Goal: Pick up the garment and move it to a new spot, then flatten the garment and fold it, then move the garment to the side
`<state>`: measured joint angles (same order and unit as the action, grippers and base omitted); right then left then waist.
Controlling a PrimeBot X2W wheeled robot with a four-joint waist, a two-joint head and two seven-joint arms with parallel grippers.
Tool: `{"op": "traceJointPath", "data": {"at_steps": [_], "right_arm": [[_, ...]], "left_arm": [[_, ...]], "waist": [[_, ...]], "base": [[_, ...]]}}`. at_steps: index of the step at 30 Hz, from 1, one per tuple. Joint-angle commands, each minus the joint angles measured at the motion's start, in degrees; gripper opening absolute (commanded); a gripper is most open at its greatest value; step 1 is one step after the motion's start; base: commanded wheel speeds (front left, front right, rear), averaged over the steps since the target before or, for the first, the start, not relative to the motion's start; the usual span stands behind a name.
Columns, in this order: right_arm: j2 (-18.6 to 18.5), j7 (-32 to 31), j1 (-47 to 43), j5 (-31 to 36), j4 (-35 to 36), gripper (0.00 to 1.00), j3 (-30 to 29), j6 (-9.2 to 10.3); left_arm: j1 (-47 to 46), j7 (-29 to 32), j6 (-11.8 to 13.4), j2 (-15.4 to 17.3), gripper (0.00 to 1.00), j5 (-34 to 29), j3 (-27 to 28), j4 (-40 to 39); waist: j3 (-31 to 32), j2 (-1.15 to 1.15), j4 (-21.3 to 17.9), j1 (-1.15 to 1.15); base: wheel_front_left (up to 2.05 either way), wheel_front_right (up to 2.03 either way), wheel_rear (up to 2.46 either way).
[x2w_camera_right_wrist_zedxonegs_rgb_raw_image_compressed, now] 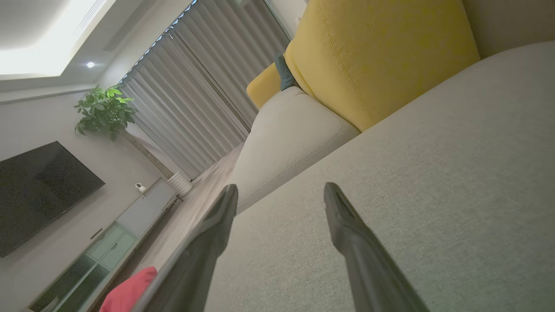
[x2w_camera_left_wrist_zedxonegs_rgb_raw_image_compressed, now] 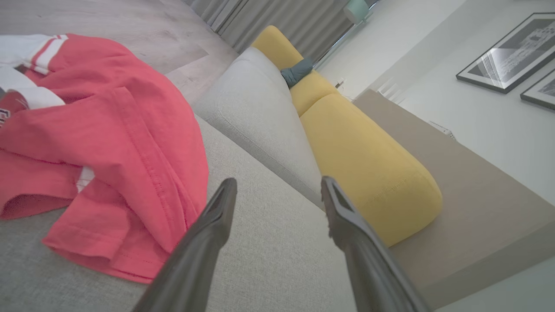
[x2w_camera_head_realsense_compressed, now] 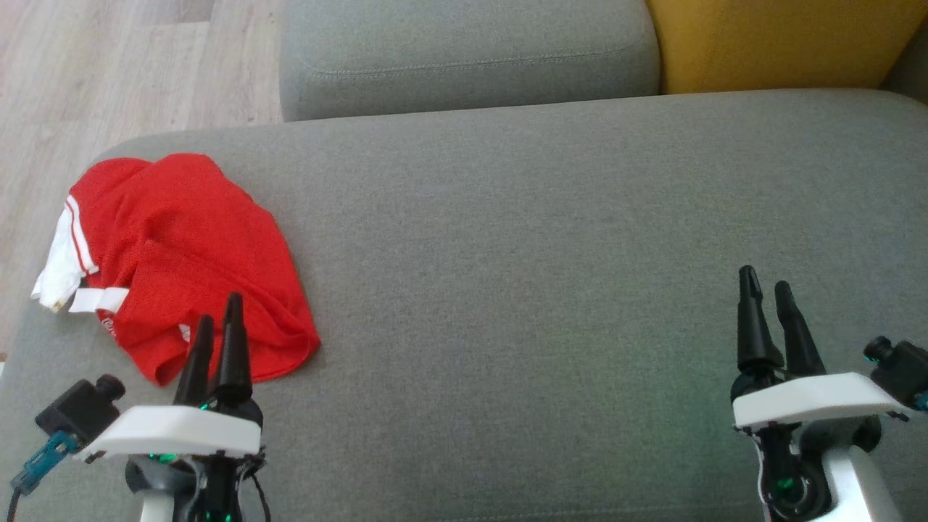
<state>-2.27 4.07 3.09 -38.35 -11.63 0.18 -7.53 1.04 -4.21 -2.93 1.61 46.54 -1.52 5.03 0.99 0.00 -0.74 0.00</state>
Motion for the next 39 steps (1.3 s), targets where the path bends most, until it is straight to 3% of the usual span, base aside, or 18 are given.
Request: {"op": "traceJointPath", "data": {"at_steps": [1,25,39], "right_arm": [[-0.4,0.6,3.1,1.3,2.5,1.0,1.0,0.02],[-0.5,4.5,1.2,24.1,4.5,1.0,2.0,0.03],[-0.5,7.0,1.5,33.2,4.7,1.0,2.0,0.03]], "left_arm": [[-1.8,-0.6,0.1,0.8,1.0,-1.0,0.7,-2.7],[-1.3,-4.6,6.1,4.8,1.0,-21.5,-6.5,-4.0],[-1.7,-6.9,10.4,7.4,1.0,-31.8,-10.9,-3.8]], "waist": [[0.0,0.0,0.0,0.0],[0.8,0.0,-0.4,0.0],[1.3,0.0,-0.2,0.0]], "base": [[0.0,0.0,0.0],[0.0,0.0,0.0],[0.0,0.0,0.0]]}}
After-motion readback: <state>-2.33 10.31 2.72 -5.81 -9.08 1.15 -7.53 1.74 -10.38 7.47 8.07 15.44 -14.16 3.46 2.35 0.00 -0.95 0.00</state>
